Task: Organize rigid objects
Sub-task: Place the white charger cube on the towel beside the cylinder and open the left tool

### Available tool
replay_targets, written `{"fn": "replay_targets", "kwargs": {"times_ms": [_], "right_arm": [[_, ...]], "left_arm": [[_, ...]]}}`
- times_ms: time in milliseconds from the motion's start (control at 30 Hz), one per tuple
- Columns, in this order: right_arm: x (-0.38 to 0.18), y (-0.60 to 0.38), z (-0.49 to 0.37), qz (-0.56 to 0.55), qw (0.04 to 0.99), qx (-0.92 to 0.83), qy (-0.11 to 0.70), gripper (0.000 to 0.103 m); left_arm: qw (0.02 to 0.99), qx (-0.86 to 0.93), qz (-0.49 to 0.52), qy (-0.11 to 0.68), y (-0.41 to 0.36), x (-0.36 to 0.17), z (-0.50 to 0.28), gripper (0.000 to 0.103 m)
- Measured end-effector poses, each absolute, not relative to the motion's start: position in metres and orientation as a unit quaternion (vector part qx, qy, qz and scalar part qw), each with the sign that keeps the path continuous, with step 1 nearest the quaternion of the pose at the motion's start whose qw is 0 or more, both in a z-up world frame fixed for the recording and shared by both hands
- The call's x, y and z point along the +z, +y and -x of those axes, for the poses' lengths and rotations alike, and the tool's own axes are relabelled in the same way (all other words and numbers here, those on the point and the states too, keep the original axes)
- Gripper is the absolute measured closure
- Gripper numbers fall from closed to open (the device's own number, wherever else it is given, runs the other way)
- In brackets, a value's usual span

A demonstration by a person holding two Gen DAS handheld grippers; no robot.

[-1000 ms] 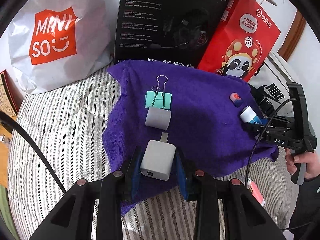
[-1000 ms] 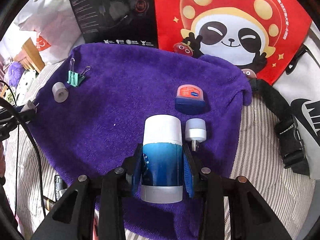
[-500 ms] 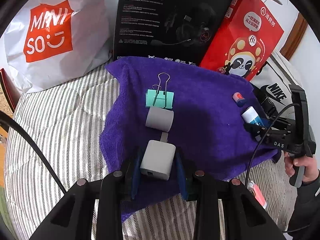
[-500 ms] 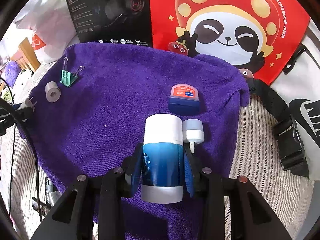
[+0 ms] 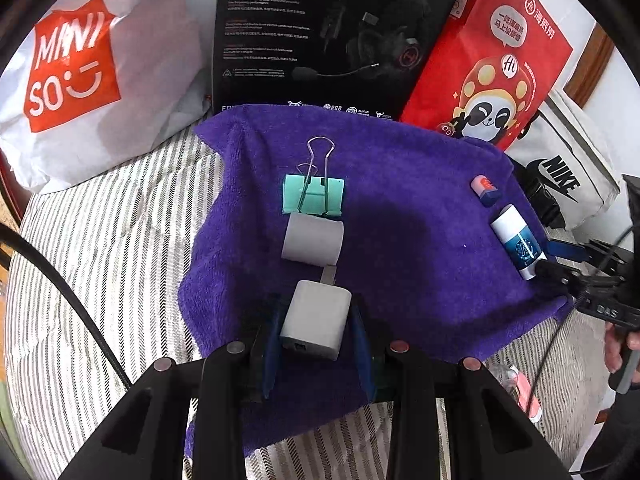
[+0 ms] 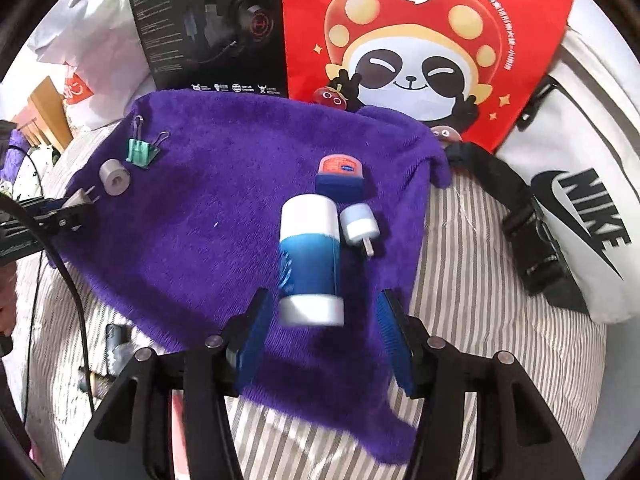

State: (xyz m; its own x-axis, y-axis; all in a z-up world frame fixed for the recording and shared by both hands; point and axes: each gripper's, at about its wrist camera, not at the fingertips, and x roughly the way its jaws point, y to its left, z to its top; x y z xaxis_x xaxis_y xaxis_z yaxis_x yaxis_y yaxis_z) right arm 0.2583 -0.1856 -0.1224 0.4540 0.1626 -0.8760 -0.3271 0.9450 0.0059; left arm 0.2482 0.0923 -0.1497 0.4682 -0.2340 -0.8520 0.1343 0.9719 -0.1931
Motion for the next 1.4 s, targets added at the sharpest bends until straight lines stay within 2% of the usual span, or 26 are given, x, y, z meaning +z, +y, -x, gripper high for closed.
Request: {"fn": "replay_targets", "kwargs": {"times_ms": [1267, 1333, 1400], "right_arm": [[-0.098, -0.203, -0.201, 0.050, 0.858, 0.136, 0.492, 0.049], [-0.098, -0.207, -0.198, 0.044, 0.857, 0.134, 0.495, 0.049], [-0.098, -0.212, -0.194, 0.040, 0.857, 0.128, 0.497, 0.049]], "left_arm": [[0.849, -0.090, -0.063, 0.518, 0.058, -0.157, -0.262, 0.072], [0.847, -0.089, -0.059, 0.521, 0.058, -0.157, -0.262, 0.071], [0.844, -0.095, -0.049, 0.526, 0.056, -0.157, -0.261, 0.059]]}}
